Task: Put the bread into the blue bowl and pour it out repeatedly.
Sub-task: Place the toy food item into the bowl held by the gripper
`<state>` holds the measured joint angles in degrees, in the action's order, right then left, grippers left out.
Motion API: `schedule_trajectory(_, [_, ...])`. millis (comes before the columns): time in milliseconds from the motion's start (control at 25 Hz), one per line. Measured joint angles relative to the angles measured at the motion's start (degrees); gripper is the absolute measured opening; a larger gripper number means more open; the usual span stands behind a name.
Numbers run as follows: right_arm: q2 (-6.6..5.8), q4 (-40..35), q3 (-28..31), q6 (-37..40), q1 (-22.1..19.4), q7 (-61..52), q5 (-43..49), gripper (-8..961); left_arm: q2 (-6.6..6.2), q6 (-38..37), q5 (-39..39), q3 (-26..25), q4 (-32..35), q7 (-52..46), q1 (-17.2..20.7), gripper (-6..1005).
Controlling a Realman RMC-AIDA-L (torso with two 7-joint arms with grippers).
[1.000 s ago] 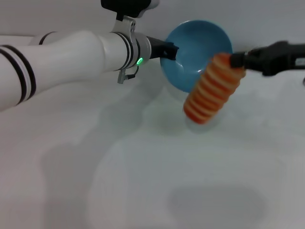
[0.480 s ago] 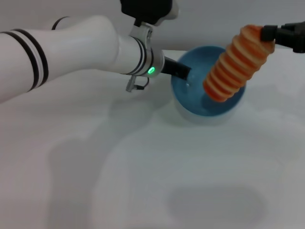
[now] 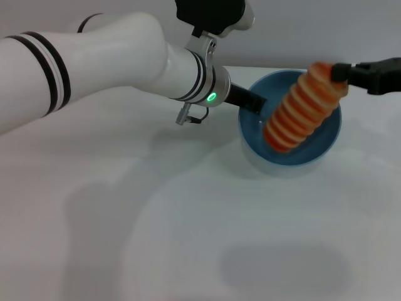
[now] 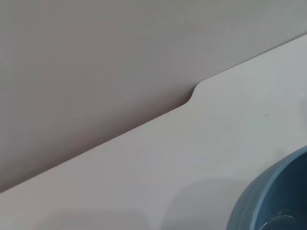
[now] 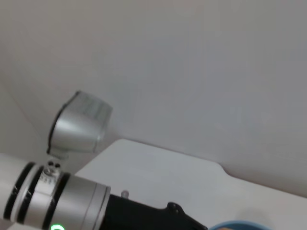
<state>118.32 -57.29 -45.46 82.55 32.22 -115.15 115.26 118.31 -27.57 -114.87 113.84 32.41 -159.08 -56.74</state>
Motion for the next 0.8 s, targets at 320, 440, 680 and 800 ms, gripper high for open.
schedule_trajectory(320, [0.29, 1.91, -1.14, -4.57, -0.68, 1.32, 0.07, 63, -0.01, 0.12, 0.00, -0.01, 0.18, 0.00, 0.44, -1])
schedule_trajectory(440, [0.21, 3.32, -0.71, -5.09, -1.00, 1.42, -1.32, 92, -0.11, 0.24, 0.00, -0.03, 0.20, 0.00, 0.55, 0])
schedule_trajectory(680, [0.15, 2.11, 0.18, -5.29, -4.43, 2.91, -10.12, 338, -0.46, -2.18, 0.01, -0.11, -0.08, 0.12, -0.09, 0])
schedule_trajectory(800, [0.12, 0.96, 1.43, -5.71, -7.14, 5.68, -16.11, 421, -0.64, -7.12, -2.87, -3.06, -0.85, 0.15, -1.60, 0])
